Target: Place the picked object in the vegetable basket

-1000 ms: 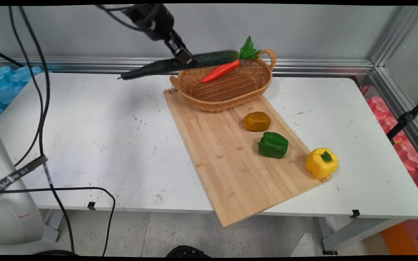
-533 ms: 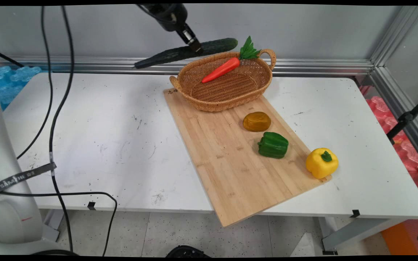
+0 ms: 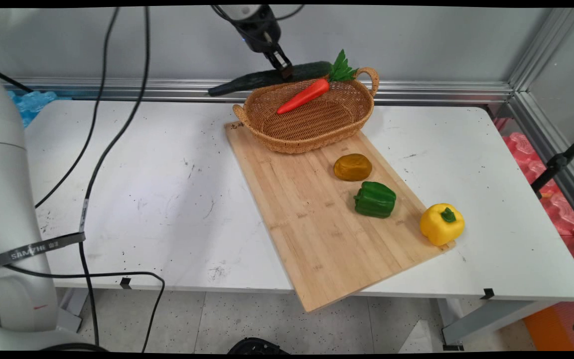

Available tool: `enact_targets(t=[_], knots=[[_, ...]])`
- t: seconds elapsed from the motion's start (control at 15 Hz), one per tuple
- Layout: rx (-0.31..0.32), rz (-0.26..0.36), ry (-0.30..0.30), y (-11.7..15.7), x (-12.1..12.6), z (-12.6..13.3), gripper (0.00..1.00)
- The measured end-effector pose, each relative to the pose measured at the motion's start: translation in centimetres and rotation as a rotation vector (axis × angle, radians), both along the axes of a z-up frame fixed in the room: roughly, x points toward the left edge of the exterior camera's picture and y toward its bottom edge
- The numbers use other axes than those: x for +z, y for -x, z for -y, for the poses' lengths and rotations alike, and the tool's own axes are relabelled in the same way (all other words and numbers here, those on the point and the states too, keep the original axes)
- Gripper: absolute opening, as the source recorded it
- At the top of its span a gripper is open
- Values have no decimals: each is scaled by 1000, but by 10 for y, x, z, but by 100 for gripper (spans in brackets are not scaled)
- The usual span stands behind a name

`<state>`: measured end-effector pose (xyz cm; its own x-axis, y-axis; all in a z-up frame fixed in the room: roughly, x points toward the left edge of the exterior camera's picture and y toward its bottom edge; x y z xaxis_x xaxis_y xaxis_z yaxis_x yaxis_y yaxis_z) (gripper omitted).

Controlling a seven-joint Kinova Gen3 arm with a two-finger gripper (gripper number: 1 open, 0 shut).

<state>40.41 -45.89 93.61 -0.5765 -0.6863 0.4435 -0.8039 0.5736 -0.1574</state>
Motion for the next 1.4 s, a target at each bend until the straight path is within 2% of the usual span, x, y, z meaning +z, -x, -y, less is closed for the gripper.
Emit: enact_targets(t=[0.27, 0.67, 1.33, 1.4], knots=[[-34, 33, -23, 21, -29, 32, 0], [-94, 81, -54, 44, -64, 65, 0], [-188, 161, -79, 56, -91, 85, 0], [-199, 168, -81, 57, -94, 86, 100]])
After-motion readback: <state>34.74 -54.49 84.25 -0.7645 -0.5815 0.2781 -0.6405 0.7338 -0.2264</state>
